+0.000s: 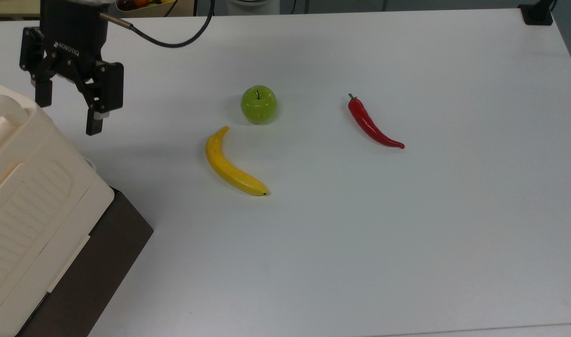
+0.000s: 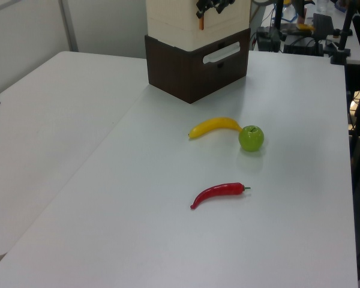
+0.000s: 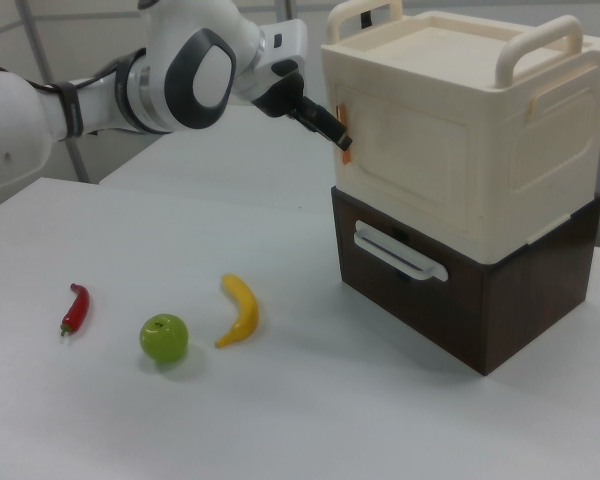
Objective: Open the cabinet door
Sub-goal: 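Lower the gripper onto the orange door handle and close on it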
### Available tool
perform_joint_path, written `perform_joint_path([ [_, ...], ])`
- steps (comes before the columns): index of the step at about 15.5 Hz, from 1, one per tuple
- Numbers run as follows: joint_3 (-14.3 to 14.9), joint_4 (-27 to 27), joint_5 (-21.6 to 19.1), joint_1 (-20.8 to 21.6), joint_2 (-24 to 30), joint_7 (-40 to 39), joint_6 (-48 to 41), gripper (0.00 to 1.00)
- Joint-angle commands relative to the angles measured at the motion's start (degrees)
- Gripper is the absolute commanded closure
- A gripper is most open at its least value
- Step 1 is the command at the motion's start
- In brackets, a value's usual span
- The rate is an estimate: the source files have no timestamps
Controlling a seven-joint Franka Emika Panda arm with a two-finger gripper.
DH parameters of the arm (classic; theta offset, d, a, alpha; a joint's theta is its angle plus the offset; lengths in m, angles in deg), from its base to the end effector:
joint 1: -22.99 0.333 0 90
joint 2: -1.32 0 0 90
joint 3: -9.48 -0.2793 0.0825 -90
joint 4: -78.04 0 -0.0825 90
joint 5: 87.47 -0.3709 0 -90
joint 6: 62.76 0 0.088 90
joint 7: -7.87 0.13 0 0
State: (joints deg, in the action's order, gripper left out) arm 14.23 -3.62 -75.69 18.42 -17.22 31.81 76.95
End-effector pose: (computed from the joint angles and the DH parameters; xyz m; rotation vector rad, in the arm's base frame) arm 0.6887 -0.1079 0.5439 2.7658 -0.6437 1.0501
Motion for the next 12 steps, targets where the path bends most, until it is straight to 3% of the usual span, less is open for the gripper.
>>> perform_joint_path([
  [1, 0.2, 1.2, 1.6, -0.1, -1.9, 1.2, 4.6, 0.11],
  [6, 0.2, 1.1, 4.9, -0.2, -3.3, 1.2, 6.7, 0.33],
  [9, 0.2, 0.9, 5.6, -0.1, -3.2, 1.1, 6.8, 0.56],
  [12, 0.2, 0.8, 5.6, 0.0, -3.0, 1.0, 6.7, 0.72],
])
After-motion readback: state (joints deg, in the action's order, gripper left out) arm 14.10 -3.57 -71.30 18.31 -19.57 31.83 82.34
